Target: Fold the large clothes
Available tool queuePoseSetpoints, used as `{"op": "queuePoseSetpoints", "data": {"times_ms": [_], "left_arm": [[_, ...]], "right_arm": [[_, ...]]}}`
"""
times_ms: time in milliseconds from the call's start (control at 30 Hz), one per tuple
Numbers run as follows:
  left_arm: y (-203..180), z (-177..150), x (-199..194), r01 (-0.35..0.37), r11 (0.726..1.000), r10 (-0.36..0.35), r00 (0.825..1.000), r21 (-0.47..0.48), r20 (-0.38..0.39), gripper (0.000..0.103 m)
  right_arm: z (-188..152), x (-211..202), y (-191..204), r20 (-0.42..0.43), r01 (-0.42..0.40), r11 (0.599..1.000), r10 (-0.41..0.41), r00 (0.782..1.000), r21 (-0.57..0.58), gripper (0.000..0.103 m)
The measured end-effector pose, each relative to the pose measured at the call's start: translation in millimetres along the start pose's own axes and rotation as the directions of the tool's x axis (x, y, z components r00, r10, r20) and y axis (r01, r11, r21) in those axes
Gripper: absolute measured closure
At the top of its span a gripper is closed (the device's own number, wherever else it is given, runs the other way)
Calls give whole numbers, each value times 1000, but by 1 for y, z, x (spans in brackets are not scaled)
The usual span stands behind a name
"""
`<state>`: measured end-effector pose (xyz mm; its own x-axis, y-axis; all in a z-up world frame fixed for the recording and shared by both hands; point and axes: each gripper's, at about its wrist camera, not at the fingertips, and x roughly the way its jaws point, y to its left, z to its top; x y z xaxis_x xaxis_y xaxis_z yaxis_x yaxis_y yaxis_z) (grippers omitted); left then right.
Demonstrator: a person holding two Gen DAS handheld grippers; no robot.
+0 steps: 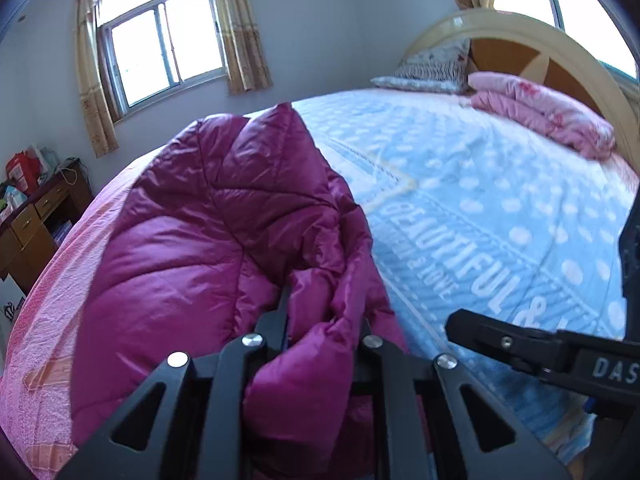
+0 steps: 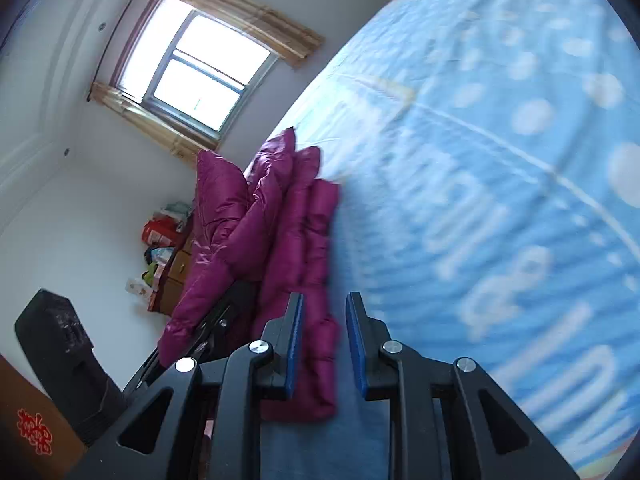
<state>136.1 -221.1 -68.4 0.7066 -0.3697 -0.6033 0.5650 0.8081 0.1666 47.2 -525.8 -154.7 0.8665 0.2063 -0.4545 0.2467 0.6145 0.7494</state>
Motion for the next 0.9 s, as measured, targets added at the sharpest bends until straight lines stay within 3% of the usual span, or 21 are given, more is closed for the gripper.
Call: {"op": "queuePoseSetpoints", "data": {"times_ms": [133, 200, 267, 333, 433, 500, 567, 667, 733, 767, 800, 900], "left_arm": [[-17, -6, 2, -21, 997, 23, 1000, 80, -12, 78], [-15, -7, -6, 30, 995, -30, 1000, 91, -2, 53], [-15, -7, -10, 66, 994, -66, 998, 88, 0, 42], [-18, -10, -12, 72, 993, -72, 997, 90, 0, 41], [-11, -11, -18, 111, 993, -112, 994, 48, 10, 41], [-8, -14, -23, 126, 991, -127, 992, 53, 12, 41], [-3, -18, -33, 155, 986, -157, 987, 62, 24, 40], [8, -20, -49, 211, 975, -213, 976, 66, 36, 28], [18, -20, -65, 274, 960, -276, 961, 59, 27, 21], [28, -18, -80, 320, 946, -321, 946, 42, 31, 14], [36, -17, -90, 344, 938, -345, 937, 28, 48, 6], [76, -9, -123, 373, 927, -364, 919, -31, 151, 4]], "right_arm": [[0, -10, -2, 28, -11, 1000, 11, 1000, 0, 80], [0, -10, 15, 46, -9, 1000, 10, 999, -15, 80], [7, -14, 32, 69, -35, 998, 39, 997, -56, 80], [22, -11, 61, 53, -79, 984, 89, 995, -161, 80], [46, 6, 98, 39, -71, 942, 89, 995, -329, 80], [65, 35, 112, -76, -159, 913, 140, 987, -376, 80], [73, 59, 118, -146, -189, 894, 140, 979, -406, 80], [70, 100, 119, -235, -142, 864, 28, 972, -483, 80], [61, 123, 111, -197, 15, 836, -147, 969, -549, 80], [60, 126, 105, -176, 55, 830, -181, 968, -555, 80], [58, 129, 99, -155, 72, 831, -187, 970, -551, 80], [58, 133, 83, -160, 52, 856, -155, 975, -514, 80]]}}
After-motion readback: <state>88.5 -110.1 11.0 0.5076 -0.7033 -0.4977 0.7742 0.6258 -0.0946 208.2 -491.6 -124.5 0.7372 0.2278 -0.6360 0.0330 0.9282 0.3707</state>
